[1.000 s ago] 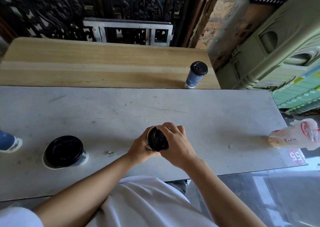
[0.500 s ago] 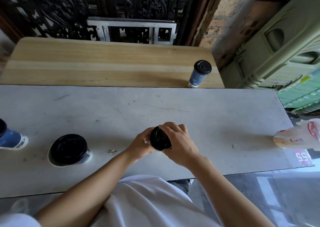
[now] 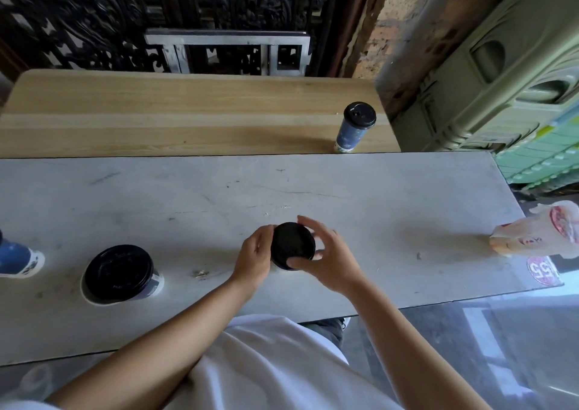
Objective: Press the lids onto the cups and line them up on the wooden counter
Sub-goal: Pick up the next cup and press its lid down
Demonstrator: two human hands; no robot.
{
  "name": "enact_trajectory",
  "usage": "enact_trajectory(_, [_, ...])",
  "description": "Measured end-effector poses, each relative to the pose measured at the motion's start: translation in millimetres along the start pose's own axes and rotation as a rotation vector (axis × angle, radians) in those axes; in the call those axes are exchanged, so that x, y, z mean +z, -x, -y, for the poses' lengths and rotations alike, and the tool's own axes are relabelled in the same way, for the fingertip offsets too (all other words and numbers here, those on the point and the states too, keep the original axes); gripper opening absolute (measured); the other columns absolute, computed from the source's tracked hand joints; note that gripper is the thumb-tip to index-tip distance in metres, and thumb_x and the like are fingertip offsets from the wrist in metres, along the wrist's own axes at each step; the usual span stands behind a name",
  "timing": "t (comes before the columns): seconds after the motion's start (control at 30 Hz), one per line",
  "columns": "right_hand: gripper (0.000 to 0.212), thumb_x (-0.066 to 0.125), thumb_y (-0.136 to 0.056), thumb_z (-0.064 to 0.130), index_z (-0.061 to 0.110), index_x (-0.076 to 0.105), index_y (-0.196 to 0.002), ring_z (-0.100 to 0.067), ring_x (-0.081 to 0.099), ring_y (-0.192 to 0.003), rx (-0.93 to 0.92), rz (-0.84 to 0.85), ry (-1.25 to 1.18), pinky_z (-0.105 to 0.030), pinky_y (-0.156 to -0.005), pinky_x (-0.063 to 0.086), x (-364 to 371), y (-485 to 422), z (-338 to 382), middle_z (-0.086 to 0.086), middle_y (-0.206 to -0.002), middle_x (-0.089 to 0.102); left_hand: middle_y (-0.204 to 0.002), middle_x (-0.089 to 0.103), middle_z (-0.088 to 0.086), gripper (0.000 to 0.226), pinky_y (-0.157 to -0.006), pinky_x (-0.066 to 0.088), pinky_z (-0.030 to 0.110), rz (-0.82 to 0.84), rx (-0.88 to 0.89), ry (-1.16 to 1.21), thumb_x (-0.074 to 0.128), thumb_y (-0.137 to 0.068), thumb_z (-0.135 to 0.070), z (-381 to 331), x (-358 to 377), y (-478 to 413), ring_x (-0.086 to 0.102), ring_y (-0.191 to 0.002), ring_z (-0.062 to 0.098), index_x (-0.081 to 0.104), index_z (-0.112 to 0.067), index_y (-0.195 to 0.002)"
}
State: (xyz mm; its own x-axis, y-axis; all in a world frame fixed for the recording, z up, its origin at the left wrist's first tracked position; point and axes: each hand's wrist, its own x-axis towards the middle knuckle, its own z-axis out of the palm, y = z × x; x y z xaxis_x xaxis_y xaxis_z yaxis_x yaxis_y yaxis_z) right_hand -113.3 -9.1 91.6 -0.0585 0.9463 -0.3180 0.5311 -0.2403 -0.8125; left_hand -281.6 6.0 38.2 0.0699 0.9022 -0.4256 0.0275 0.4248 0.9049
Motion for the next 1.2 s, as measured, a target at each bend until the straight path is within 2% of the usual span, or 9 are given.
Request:
enact_trajectory(0.07, [0.045, 0.072, -0.091, 0.029, 0.031, 0.059, -0.134, -0.011, 0.061, -0.109, 0.200, -0.105, -0.463, -0.028, -0.082, 0.052, 5.4, 3.7, -6.8, 0.012, -0.126, 0.065, -0.099, 0.071, 0.011, 0.056, -0.095, 0.052, 0.058, -0.026, 0.046, -0.040, 0.040, -0.086, -0.066, 2.7, 2.9, 0.0, 0.067, -0.098, 0.028, 0.069, -0.020, -0.099])
enact_trajectory(0.13, [0.020, 0.059, -0.100, 0.027, 0.022, 0.071, -0.115, -0.012, 0.064, -0.093, 0.330, -0.211, -0.691, -0.032, -0.074, 0.054, 15.4, 9.6, -10.7, 0.005, -0.105, 0.073, -0.099, 0.072, 0.011, 0.060, -0.093, 0.053, 0.054, -0.039, 0.078, -0.060, 0.038, -0.086, -0.063, -0.3, 6.9, 3.5, 0.066, -0.099, 0.030, 0.068, -0.014, -0.101])
enact_trajectory(0.27, [0.026, 0.051, -0.104, 0.029, 0.017, 0.074, -0.099, 0.002, 0.062, -0.071, 0.385, -0.244, -0.772, -0.032, -0.069, 0.055, 26.4, 14.4, -9.5, 0.010, -0.079, 0.071, -0.100, 0.074, 0.004, 0.052, -0.093, 0.054, 0.050, -0.038, 0.109, -0.085, 0.035, -0.092, -0.052, -1.9, 10.2, 3.4, 0.068, -0.100, 0.022, 0.069, -0.014, -0.105])
enact_trajectory(0.37, [0.028, 0.047, -0.106, 0.025, 0.013, 0.072, -0.103, -0.004, 0.065, -0.081, 0.369, -0.257, -0.682, -0.036, -0.066, 0.060, 24.9, 7.7, -6.7, 0.002, -0.089, 0.070, -0.102, 0.073, 0.005, 0.056, -0.093, 0.054, 0.052, -0.025, 0.115, -0.095, 0.036, -0.089, -0.059, -0.7, 9.0, -1.5, 0.067, -0.101, 0.025, 0.068, -0.016, -0.104])
enact_trajectory(0.47, [0.029, 0.042, -0.107, 0.025, 0.014, 0.069, -0.108, -0.018, 0.067, -0.101, 0.365, -0.232, -0.663, -0.047, -0.069, 0.063, 25.3, 6.0, -7.2, -0.007, -0.106, 0.069, -0.103, 0.072, 0.004, 0.050, -0.093, 0.054, 0.041, -0.013, 0.156, -0.102, 0.035, -0.091, -0.057, 0.1, 9.0, -3.1, 0.067, -0.100, 0.020, 0.067, -0.020, -0.102])
enact_trajectory(0.67, [0.028, 0.037, -0.107, 0.026, 0.019, 0.064, -0.109, -0.017, 0.066, -0.102, 0.358, -0.223, -0.630, -0.053, -0.068, 0.062, 29.0, 4.2, -10.2, -0.004, -0.105, 0.068, -0.096, 0.070, -0.005, 0.031, -0.084, 0.049, 0.021, -0.030, 0.166, -0.118, 0.036, -0.100, -0.035, 4.1, 11.1, -1.4, 0.063, -0.090, 0.002, 0.065, -0.025, -0.098])
enact_trajectory(0.93, [0.029, 0.038, -0.107, 0.034, 0.022, 0.065, -0.110, -0.028, 0.065, -0.111, 0.420, -0.178, -0.704, -0.054, -0.069, 0.062, 25.1, 6.3, -6.1, -0.008, -0.116, 0.066, -0.100, 0.072, -0.006, 0.032, -0.089, 0.051, 0.024, -0.045, 0.164, -0.083, 0.036, -0.100, -0.037, 2.5, 15.0, 0.0, 0.066, -0.096, 0.004, 0.066, -0.026, -0.101])
enact_trajectory(1.03, [0.026, 0.047, -0.105, 0.032, 0.015, 0.064, -0.112, -0.040, 0.065, -0.111, 0.545, -0.107, -0.894, -0.048, -0.072, 0.062, 16.7, 7.0, -1.4, -0.010, -0.119, 0.064, -0.106, 0.073, 0.001, 0.035, -0.095, 0.055, 0.040, -0.036, 0.075, -0.025, 0.037, -0.101, -0.041, 4.2, 13.9, 2.3, 0.068, -0.105, 0.018, 0.068, -0.026, -0.104])
enact_trajectory(1.2, [0.021, 0.059, -0.100, 0.022, 0.011, 0.070, -0.114, -0.039, 0.058, -0.122, 0.534, -0.144, -1.026, -0.040, -0.087, 0.060, 14.6, 9.3, -1.0, -0.011, -0.129, 0.064, -0.100, 0.065, -0.001, 0.027, -0.086, 0.059, 0.046, -0.203, -0.103, 0.127, 0.037, -0.106, -0.021, -10.2, 20.1, 10.2, 0.064, -0.097, 0.017, 0.062, -0.011, -0.107])
